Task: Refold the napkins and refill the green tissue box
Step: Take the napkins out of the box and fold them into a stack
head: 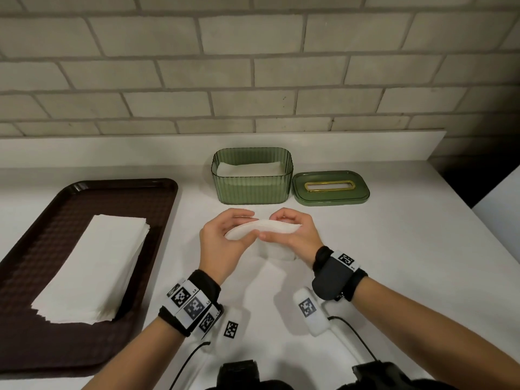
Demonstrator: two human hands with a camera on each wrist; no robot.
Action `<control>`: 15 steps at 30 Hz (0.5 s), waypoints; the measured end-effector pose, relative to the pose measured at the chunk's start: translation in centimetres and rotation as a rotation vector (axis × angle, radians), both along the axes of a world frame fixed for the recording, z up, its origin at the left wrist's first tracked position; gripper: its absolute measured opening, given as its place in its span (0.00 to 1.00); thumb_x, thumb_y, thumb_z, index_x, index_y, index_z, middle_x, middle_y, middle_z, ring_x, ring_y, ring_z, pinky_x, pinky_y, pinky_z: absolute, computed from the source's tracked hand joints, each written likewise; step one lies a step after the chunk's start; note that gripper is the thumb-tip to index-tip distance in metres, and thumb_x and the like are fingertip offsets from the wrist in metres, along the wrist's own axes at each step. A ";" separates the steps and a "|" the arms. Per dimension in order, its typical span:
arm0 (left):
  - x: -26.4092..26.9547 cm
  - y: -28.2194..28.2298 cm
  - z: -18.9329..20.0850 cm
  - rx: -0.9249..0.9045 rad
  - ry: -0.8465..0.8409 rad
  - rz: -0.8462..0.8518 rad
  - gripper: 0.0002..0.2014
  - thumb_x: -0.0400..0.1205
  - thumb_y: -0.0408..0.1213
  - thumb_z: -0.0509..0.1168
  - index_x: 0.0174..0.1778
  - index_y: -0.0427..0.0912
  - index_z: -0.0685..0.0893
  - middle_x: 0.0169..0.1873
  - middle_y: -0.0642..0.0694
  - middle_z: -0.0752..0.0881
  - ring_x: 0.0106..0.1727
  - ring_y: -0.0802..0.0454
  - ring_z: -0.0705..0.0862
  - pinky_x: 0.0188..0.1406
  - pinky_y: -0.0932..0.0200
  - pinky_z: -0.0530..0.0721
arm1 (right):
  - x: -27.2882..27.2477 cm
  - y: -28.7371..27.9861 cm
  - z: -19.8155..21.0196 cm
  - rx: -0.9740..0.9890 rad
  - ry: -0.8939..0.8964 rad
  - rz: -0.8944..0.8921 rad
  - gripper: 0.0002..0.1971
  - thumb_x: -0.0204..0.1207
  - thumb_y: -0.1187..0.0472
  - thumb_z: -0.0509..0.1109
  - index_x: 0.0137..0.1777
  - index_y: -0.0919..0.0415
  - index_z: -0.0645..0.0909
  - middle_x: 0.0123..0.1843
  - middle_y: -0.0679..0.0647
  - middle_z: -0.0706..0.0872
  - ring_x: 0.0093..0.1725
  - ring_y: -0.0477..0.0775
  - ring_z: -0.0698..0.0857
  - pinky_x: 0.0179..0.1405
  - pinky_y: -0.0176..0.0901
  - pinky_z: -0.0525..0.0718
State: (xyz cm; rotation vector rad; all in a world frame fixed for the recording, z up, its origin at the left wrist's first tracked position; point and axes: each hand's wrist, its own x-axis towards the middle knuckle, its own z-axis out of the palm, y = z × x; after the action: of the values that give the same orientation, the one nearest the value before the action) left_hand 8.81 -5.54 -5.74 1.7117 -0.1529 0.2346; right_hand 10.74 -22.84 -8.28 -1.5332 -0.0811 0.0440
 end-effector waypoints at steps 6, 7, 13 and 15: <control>-0.1 1.7 0.0 0.036 0.118 -0.053 0.21 0.68 0.23 0.80 0.53 0.47 0.89 0.40 0.49 0.93 0.45 0.53 0.92 0.48 0.60 0.87 | 1.0 -2.1 -0.1 -0.041 0.021 0.038 0.20 0.51 0.62 0.89 0.36 0.60 0.79 0.35 0.53 0.82 0.35 0.49 0.79 0.38 0.41 0.78; -0.1 1.6 -0.2 0.051 0.125 -0.053 0.21 0.67 0.24 0.80 0.52 0.48 0.89 0.39 0.49 0.93 0.44 0.53 0.92 0.47 0.61 0.87 | 0.9 -2.1 -0.2 -0.048 0.033 0.058 0.21 0.50 0.62 0.88 0.36 0.60 0.78 0.34 0.52 0.82 0.34 0.49 0.78 0.36 0.40 0.77; 0.5 1.5 -0.2 0.245 0.098 -0.077 0.17 0.65 0.24 0.80 0.43 0.48 0.91 0.40 0.56 0.92 0.45 0.59 0.89 0.46 0.69 0.83 | 0.8 -1.2 -0.1 -0.152 0.002 0.188 0.23 0.54 0.70 0.88 0.43 0.61 0.79 0.39 0.53 0.81 0.39 0.50 0.79 0.37 0.39 0.78; 0.7 2.9 -0.3 0.423 0.116 -0.112 0.18 0.64 0.24 0.79 0.45 0.49 0.90 0.40 0.57 0.91 0.45 0.60 0.88 0.44 0.74 0.80 | 1.1 -2.5 0.1 -0.232 0.025 0.185 0.20 0.56 0.70 0.85 0.44 0.60 0.79 0.39 0.51 0.81 0.38 0.49 0.80 0.38 0.42 0.80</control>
State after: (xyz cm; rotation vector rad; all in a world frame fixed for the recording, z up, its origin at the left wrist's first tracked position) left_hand 9.50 -2.62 -6.07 2.1237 -0.2232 0.0174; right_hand 11.82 -25.30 -8.18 -1.7527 -0.2039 0.2268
